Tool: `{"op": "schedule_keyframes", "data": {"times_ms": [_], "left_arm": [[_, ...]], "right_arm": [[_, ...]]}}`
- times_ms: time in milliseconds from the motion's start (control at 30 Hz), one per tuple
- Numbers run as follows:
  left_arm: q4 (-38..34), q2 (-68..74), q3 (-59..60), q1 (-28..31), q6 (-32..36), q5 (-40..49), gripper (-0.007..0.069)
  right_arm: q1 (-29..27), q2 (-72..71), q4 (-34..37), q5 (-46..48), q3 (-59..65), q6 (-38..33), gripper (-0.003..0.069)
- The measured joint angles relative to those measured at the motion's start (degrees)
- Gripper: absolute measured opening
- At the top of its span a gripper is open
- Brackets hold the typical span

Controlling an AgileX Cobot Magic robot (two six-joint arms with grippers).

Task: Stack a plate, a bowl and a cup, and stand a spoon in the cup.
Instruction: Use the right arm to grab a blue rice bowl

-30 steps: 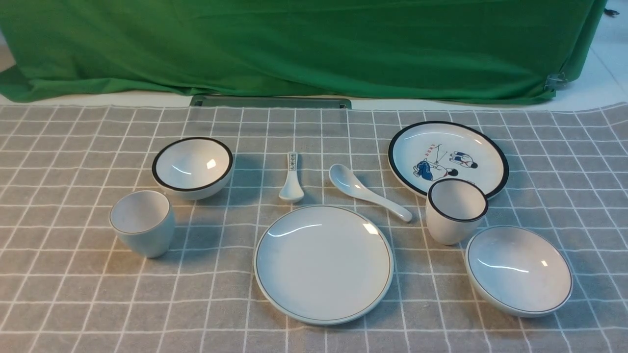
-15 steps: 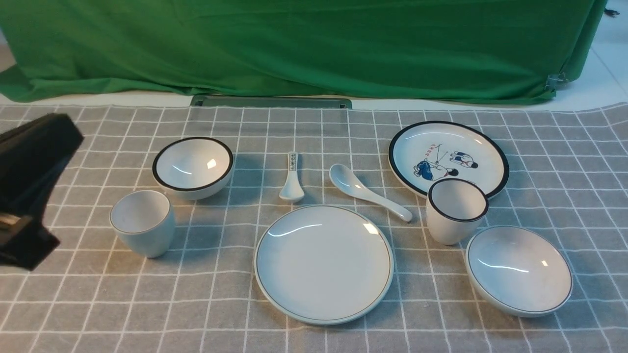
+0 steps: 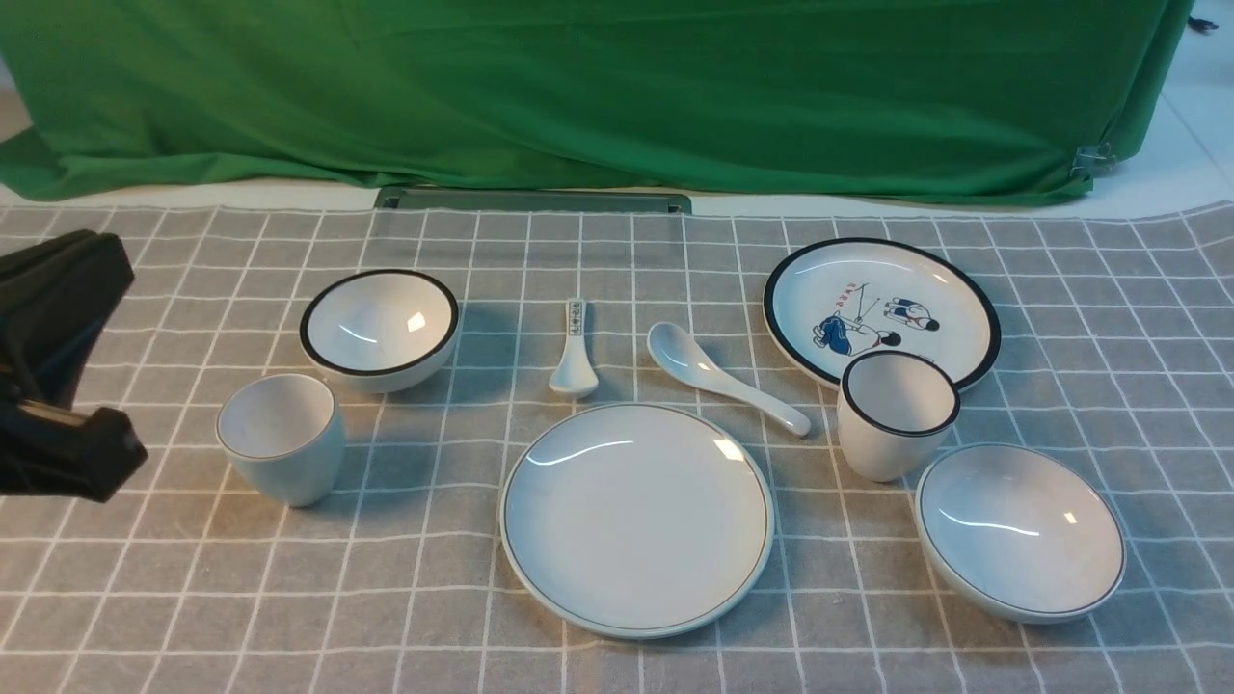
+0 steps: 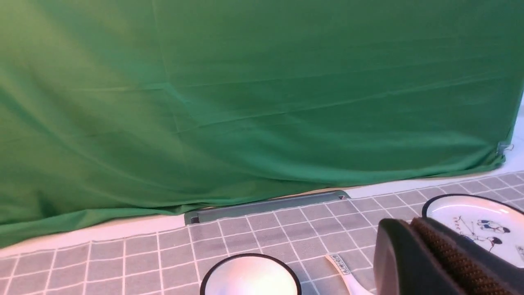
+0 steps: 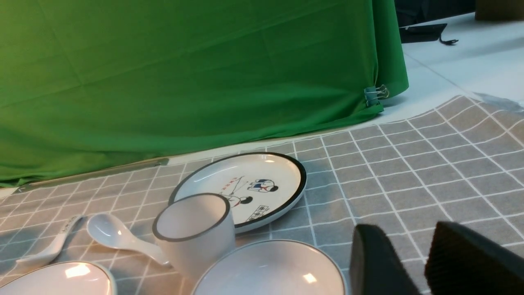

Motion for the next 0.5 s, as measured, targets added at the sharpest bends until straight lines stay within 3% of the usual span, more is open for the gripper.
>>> {"op": "schedule_keyframes", "data": {"times_ms": [200,267,300,333,367,433,500], "left_arm": [[-1.94,0.0,0.0,0.0,2.84,0.39,0.0009],[-16.49,0.14,-0.05,0.0,15.93,2.11,0.001],[-31.18,0.82,-0.3,0.0,32.82,4.31,0.001],[-31.18,0.82,-0.3,0.0,32.82,4.7,0.001],[-44.17,1.86,-0.36,0.0,48.19,7.74,0.001],[-60.74,3.51,-0.35,0.0,66.18,13.71,0.001],[-69.0,4.07,-0.35,0.0,71.44,17.31,0.001]], "right_arm": [[0.0,0.0,0.02,0.0,0.0,0.0,0.0241],[0.0,0.0,0.02,0.04,0.0,0.0,0.0241],[0.0,0.0,0.02,0.04,0.0,0.0,0.0242],[0.0,0.0,0.02,0.04,0.0,0.0,0.0242],[0.0,0.0,0.02,0.04,0.0,0.0,0.0242],[0.0,0.0,0.02,0.04,0.0,0.0,0.0242],[0.0,0.0,0.02,0.04,0.0,0.0,0.0242]]}}
